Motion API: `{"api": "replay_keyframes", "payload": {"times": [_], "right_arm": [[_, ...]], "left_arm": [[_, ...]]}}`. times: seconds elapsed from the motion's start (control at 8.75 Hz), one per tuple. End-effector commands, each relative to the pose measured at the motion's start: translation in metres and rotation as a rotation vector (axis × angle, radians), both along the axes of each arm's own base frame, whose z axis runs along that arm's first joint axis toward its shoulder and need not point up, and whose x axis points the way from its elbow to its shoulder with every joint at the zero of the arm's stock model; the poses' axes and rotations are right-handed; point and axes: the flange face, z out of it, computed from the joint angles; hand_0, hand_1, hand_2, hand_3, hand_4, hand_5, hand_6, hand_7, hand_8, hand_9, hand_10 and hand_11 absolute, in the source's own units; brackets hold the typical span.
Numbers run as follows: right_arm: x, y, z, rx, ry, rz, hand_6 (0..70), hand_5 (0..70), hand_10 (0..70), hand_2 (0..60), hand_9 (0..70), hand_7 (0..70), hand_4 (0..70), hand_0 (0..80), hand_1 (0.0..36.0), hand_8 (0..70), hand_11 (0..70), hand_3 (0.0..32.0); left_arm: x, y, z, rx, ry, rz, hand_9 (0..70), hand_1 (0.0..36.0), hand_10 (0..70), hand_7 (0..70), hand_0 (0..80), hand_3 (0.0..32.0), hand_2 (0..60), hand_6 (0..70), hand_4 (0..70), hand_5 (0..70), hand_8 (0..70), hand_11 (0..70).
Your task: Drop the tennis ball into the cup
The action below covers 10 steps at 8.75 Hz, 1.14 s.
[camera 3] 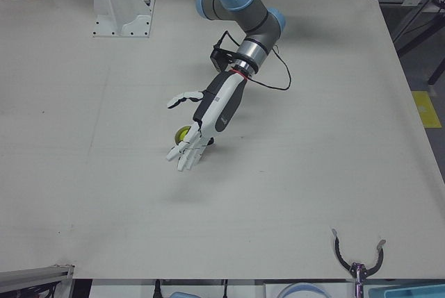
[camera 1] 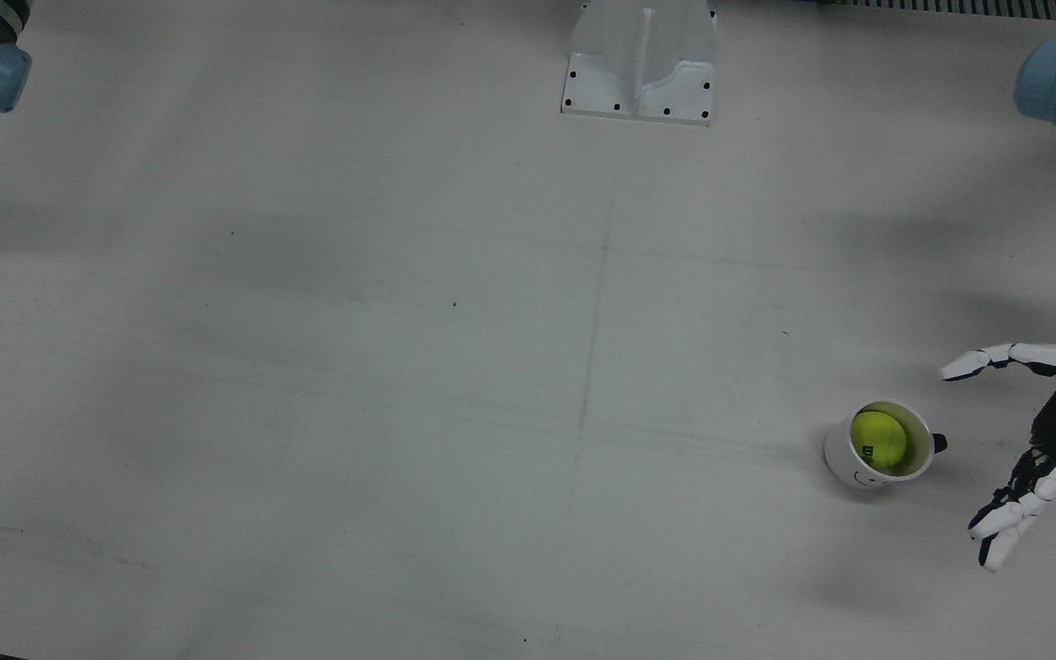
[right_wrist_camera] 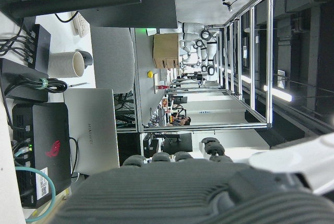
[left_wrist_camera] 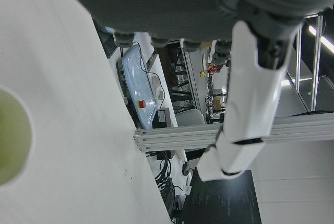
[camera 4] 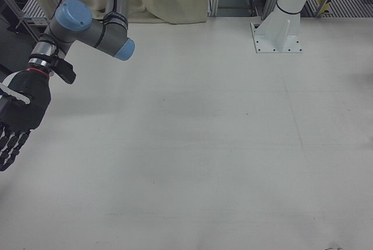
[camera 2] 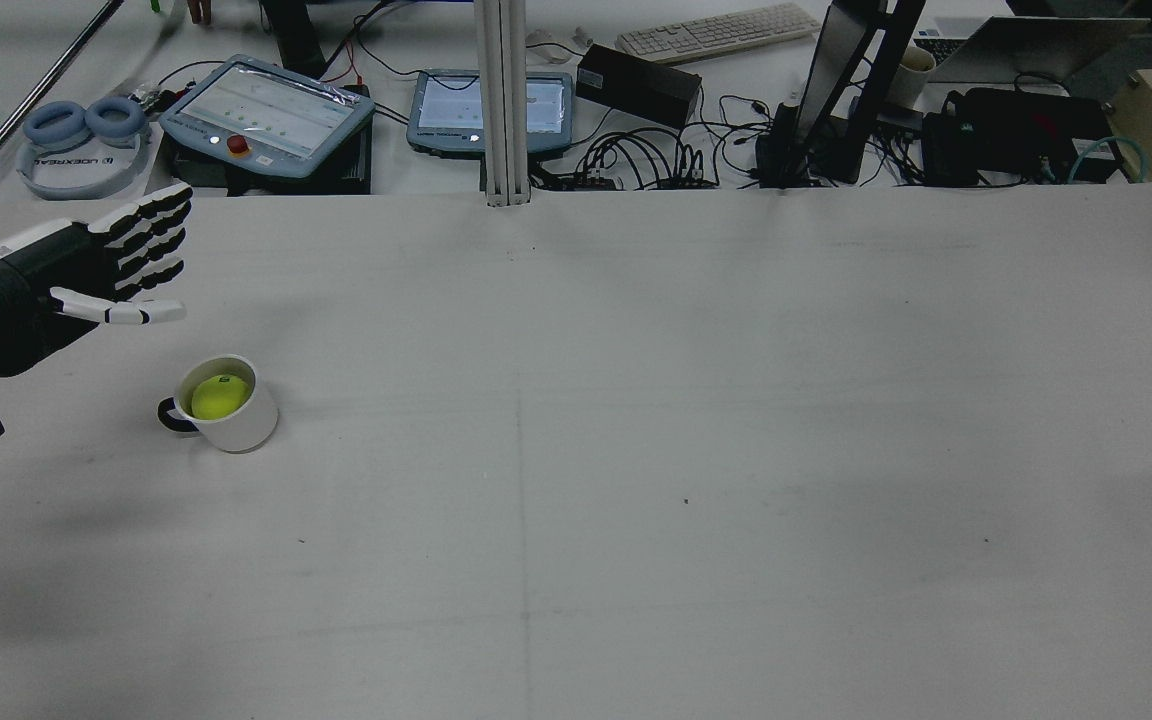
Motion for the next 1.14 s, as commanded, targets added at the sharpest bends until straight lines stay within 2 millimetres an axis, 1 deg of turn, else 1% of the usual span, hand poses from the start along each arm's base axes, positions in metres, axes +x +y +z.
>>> {"api": "replay_keyframes", "payload": {"times": [0.0,0.11,0.23,0.34,0.46,0.57,0.69,0.8,0.91,1.03], "right_arm": [[0.001,0.001,0.0,-0.001,0.0,0.002,0.0,0.0,0.0,0.0,0.0,0.0,0.0,0.0,0.0,0.0,0.0,0.0],[0.0,0.0,0.0,-0.001,0.0,0.0,0.0,0.0,0.0,0.0,0.0,0.0,0.0,0.0,0.0,0.0,0.0,0.0],[0.0,0.0,0.0,0.001,0.0,0.0,0.0,0.0,0.0,0.0,0.0,0.0,0.0,0.0,0.0,0.0,0.0,0.0],[0.0,0.0,0.0,0.001,0.0,0.0,0.0,0.0,0.0,0.0,0.0,0.0,0.0,0.0,0.0,0.0,0.0,0.0],[0.0,0.0,0.0,-0.001,0.0,0.0,0.0,0.0,0.0,0.0,0.0,0.0,0.0,0.0,0.0,0.0,0.0,0.0],[0.0,0.0,0.0,-0.001,0.0,0.0,0.0,0.0,0.0,0.0,0.0,0.0,0.0,0.0,0.0,0.0,0.0,0.0],[0.0,0.0,0.0,0.001,0.0,0.0,0.0,0.0,0.0,0.0,0.0,0.0,0.0,0.0,0.0,0.0,0.0,0.0],[0.001,0.0,-0.001,0.002,0.0,0.002,0.0,0.0,0.0,0.0,0.0,0.0,0.0,0.0,0.0,0.0,0.0,0.0],[0.0,0.0,0.0,0.001,0.0,0.0,0.0,0.0,0.0,0.0,0.0,0.0,0.0,0.0,0.0,0.0,0.0,0.0],[0.0,0.0,0.0,0.001,0.0,0.0,0.0,0.0,0.0,0.0,0.0,0.0,0.0,0.0,0.0,0.0,0.0,0.0]], "left_arm": [[0.001,0.0,-0.002,0.013,0.014,0.006,0.0,36.0,0.0,0.0,70.6,0.0,40.9,1.8,4.8,10.1,0.0,3.8],[-0.001,0.002,-0.013,0.023,0.035,0.028,0.0,36.0,0.3,0.0,71.6,0.0,41.6,1.9,5.4,10.1,0.0,4.3],[-0.012,0.007,-0.032,0.031,0.047,0.041,0.0,36.0,1.3,0.0,67.0,0.0,38.2,1.8,5.0,9.7,0.0,5.5],[-0.079,-0.007,-0.045,0.024,0.027,-0.083,0.0,35.3,0.7,0.0,60.8,0.0,32.8,1.2,2.3,8.5,0.0,4.4],[-0.141,-0.025,-0.059,0.025,-0.007,-0.214,0.0,33.5,0.0,0.0,57.8,0.0,32.5,0.1,0.0,7.7,0.0,0.6],[-0.186,-0.031,-0.051,0.021,-0.025,-0.293,0.0,30.4,0.0,0.0,53.8,0.0,34.1,0.0,0.0,6.6,0.0,0.0],[-0.216,-0.041,-0.031,0.012,-0.038,-0.344,0.0,31.7,0.0,0.0,53.9,0.0,37.9,0.0,0.0,6.8,0.0,0.0],[-0.241,-0.038,-0.016,-0.028,-0.059,-0.383,0.0,35.9,0.0,0.0,60.8,0.0,44.9,0.3,0.0,8.8,0.0,0.0],[-0.246,-0.035,-0.006,-0.048,-0.067,-0.389,0.0,36.0,0.0,0.0,63.8,0.0,47.6,0.4,0.0,9.7,0.0,0.0],[-0.247,-0.028,0.005,-0.063,-0.073,-0.389,0.0,36.0,0.0,0.0,64.3,0.0,48.2,0.5,0.0,9.8,0.0,0.0]]}}
